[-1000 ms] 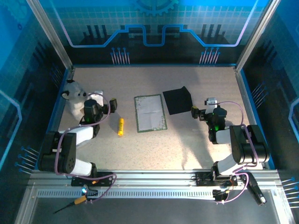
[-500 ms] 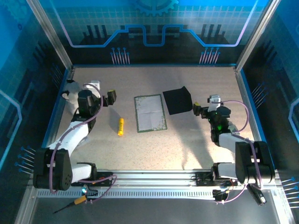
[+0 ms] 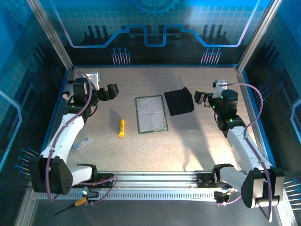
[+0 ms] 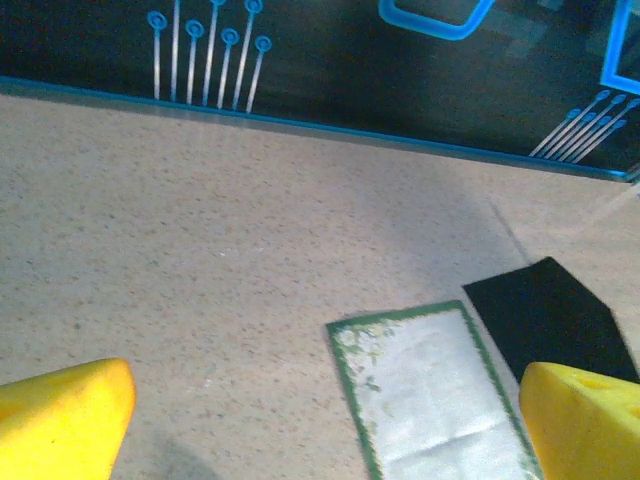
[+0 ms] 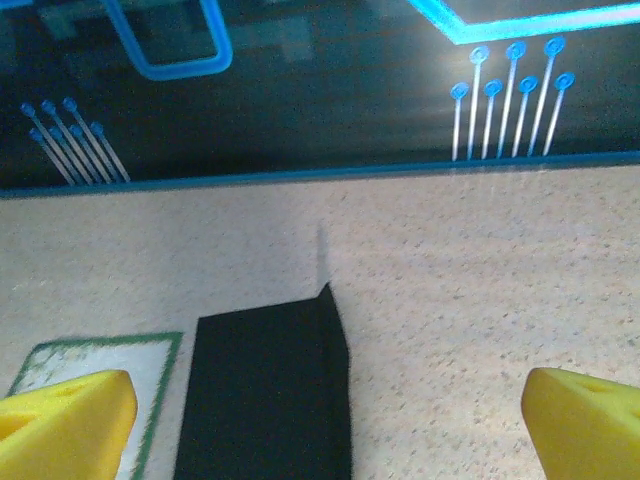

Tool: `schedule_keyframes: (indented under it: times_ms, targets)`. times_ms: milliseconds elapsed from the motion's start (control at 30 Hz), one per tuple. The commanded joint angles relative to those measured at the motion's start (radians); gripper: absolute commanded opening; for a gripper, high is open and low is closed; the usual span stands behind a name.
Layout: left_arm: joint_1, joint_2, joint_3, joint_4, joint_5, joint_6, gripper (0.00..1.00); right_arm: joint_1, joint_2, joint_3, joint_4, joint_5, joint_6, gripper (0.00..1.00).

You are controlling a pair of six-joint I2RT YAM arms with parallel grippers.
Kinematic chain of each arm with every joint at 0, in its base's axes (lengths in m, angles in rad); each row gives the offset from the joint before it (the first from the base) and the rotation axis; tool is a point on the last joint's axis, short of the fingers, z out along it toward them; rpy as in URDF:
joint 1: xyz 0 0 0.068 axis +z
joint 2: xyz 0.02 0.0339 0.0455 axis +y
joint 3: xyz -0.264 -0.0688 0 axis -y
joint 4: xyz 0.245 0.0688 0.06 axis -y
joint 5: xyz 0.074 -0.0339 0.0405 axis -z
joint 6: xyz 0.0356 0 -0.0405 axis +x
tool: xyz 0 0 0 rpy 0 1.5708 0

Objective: Place the letter into the envelope and seal it

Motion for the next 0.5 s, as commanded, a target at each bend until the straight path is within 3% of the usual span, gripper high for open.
schedule_keyframes:
  times_ms: [0,133,233,467]
  targets:
    - [0.010,0.035,0.085,-0.127,0.105,-0.052,0.99,0.081,0.029,0.133,-0.282,0.025,0.031,1.00]
    - [0.004,0.124,0.154,-0.134,0.206,-0.095,0.99,0.206,0.084,0.239,-0.388,0.044,0.128,1.00]
    - [-0.028,0.220,0.197,-0.104,0.243,-0.126,0.99,0.283,0.155,0.279,-0.447,-0.007,0.296,1.00]
    - [-0.120,0.466,0.313,-0.080,0.240,-0.161,0.99,0.460,0.308,0.228,-0.383,-0.058,0.562,1.00]
